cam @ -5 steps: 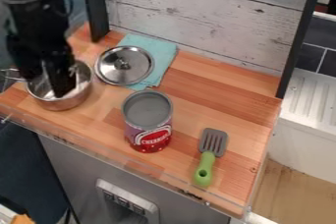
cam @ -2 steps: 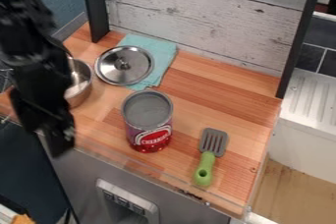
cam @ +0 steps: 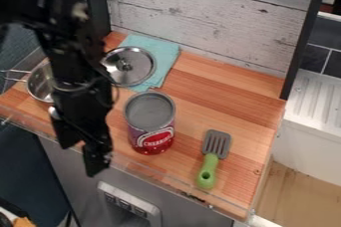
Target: Move red can to the top right of the table
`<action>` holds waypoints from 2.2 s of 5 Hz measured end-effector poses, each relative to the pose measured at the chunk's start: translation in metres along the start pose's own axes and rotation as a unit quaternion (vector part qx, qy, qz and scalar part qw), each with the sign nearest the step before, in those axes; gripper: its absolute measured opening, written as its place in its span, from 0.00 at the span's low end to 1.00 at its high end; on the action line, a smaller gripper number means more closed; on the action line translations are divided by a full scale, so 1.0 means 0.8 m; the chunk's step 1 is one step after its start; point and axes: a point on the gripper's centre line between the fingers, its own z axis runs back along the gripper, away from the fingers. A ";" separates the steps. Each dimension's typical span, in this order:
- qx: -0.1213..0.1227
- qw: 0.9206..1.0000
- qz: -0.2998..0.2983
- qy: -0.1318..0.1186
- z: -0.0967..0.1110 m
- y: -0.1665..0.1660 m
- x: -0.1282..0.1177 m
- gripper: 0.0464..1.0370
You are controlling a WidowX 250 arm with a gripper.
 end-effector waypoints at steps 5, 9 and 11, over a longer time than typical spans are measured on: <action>-0.009 0.997 0.069 -0.030 0.000 0.025 0.160 0.96; -0.008 0.999 0.033 -0.042 0.004 -0.002 0.249 0.96; 0.042 0.994 0.093 -0.042 0.067 0.010 0.203 0.96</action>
